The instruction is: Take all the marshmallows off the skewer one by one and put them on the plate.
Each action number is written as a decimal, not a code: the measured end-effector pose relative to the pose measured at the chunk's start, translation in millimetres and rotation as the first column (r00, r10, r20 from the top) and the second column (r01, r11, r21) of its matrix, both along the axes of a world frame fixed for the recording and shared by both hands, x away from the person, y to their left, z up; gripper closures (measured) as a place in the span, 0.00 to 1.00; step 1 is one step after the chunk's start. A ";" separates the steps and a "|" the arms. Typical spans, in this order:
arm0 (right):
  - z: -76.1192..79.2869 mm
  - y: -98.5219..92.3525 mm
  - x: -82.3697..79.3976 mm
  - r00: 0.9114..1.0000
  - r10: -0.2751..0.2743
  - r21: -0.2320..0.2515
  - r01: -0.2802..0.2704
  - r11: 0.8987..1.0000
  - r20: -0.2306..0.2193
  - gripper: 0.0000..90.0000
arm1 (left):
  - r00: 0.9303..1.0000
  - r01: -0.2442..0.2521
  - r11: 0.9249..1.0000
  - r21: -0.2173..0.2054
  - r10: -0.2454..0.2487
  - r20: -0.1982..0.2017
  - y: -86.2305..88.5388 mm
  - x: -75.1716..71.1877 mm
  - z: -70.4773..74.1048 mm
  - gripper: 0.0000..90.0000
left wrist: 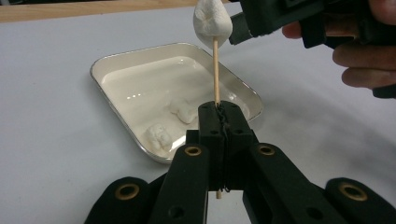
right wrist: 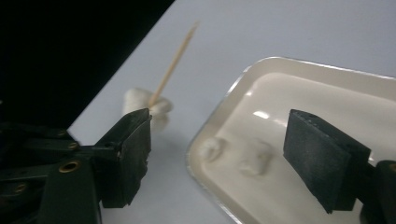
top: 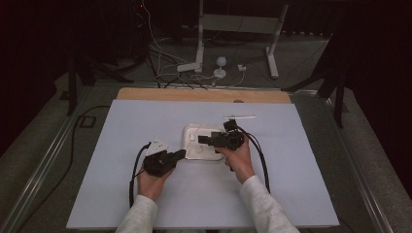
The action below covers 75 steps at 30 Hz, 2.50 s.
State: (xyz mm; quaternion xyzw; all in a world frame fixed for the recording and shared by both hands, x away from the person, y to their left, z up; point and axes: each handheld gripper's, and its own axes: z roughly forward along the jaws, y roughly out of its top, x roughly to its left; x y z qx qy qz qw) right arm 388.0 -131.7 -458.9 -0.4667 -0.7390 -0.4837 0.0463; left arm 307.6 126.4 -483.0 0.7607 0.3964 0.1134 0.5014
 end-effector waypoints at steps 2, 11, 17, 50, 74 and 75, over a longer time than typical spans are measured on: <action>0.7 2.3 -1.9 1.000 0.013 0.005 -0.013 1.000 0.001 0.25 | 1.000 0.000 1.000 -0.006 0.000 0.000 -0.4 -0.1 0.2 1.00; -0.8 12.0 -8.2 0.998 0.059 0.050 -0.059 0.997 -0.012 0.27 | 1.000 0.002 1.000 -0.023 -0.002 0.002 -1.7 -1.0 1.5 1.00; -2.9 18.1 -10.6 0.996 0.088 0.073 -0.086 0.994 -0.027 0.34 | 1.000 0.017 0.999 -0.041 -0.017 0.015 -3.3 -2.1 3.3 1.00; 2.9 13.1 -8.1 0.996 0.059 0.233 -0.044 0.971 -0.060 0.85 | 0.998 0.041 0.998 -0.041 -0.039 0.041 -4.9 -3.3 4.0 1.00; 26.9 -15.9 4.4 0.998 -0.055 0.236 0.054 0.970 -0.001 0.86 | 0.995 0.075 0.997 -0.010 -0.074 0.067 -4.7 -6.2 3.0 1.00; 27.0 -16.4 4.5 0.998 -0.062 0.236 0.059 0.970 0.004 0.86 | 0.995 0.078 0.997 -0.011 -0.077 0.068 -4.7 -6.4 3.1 1.00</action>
